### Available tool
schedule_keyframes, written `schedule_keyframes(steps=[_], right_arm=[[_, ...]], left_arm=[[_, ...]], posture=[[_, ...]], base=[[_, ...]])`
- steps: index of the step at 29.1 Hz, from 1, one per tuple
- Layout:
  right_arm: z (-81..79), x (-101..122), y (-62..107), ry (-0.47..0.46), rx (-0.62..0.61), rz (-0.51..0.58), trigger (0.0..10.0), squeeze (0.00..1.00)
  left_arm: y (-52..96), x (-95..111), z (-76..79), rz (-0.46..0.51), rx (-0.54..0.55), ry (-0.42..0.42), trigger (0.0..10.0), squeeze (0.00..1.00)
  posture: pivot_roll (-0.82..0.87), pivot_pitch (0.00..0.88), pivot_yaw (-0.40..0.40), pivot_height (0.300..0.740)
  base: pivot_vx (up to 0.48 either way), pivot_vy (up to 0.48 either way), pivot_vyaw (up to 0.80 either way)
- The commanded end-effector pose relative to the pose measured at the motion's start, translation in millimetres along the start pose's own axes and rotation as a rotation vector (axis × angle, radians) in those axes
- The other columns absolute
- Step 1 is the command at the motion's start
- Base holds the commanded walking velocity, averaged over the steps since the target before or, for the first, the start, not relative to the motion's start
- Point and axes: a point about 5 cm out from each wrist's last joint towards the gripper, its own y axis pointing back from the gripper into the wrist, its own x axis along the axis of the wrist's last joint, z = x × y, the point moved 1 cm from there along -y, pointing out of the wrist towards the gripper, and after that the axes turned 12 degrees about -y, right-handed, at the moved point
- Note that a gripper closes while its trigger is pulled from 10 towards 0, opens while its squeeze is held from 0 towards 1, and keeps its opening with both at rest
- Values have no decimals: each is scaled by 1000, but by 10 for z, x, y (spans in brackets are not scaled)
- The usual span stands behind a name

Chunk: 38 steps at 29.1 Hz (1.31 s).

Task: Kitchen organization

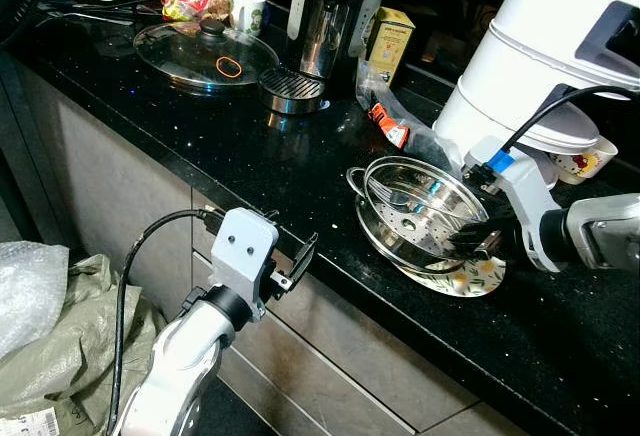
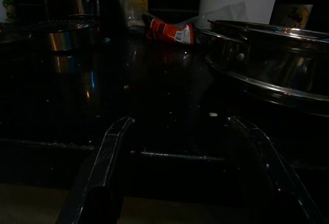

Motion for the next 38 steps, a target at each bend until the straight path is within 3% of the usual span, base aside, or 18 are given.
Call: schedule_keyframes(steps=[1,8,13,16,21,24,27,28,29,30,31,32,33,34,37,38], right_arm=[[23,11,64,-4,0,15,0,0],[-80,171,173,-45,121,143,0,0],[-90,131,184,-39,127,128,0,0],[-188,63,175,7,183,101,0,0],[-278,136,189,3,253,162,0,0],[-273,271,209,-9,269,274,0,0],[-136,460,208,-47,177,443,0,0],[-136,460,208,-47,177,443,0,0],[-50,573,224,-87,124,573,0,0],[-50,573,224,-87,124,573,0,0],[-1,643,247,-116,94,664,0,0],[28,696,274,-130,73,742,7608,0],[28,696,274,-130,73,742,7608,0],[58,752,334,-164,62,865,10000,0],[56,758,354,-164,63,895,10000,0],[62,758,368,-203,81,919,10000,0]], left_arm=[[-25,4,56,4,-13,13,10000,0],[-25,9,59,5,-9,17,10000,0],[-27,8,59,6,-10,18,10000,0],[-28,7,57,6,-11,19,10000,0],[-27,5,64,6,-11,19,10000,0],[-25,3,69,5,-11,20,10000,0],[-23,2,73,6,-11,20,10000,0],[-23,2,73,6,-11,20,10000,0],[-24,3,74,6,-11,21,10000,0],[-24,3,74,6,-11,21,10000,0],[-24,5,74,7,-11,21,10000,0],[-24,6,74,8,-12,21,10000,0],[-24,6,74,8,-12,21,10000,0],[-23,26,78,22,-22,26,10000,0],[-23,37,81,29,-27,30,10000,0],[-22,50,90,37,-40,35,10000,0]], posture=[[109,1,-224,740],[105,3,-228,740],[101,3,-227,740],[99,4,-228,740],[103,0,-231,740],[105,0,-231,740],[104,0,-232,740],[104,0,-232,740],[105,0,-232,740],[105,0,-232,740],[106,0,-231,740],[106,0,-231,740],[106,0,-231,740],[105,0,-230,740],[105,0,-230,740],[105,0,-230,740]], base=[[0,0,0],[0,0,0],[0,0,0],[0,0,0],[0,0,0],[0,0,0],[0,0,0],[0,0,0],[0,0,0],[0,0,0],[0,0,0],[0,0,0],[0,0,0],[0,0,0],[0,0,0],[0,0,0]])
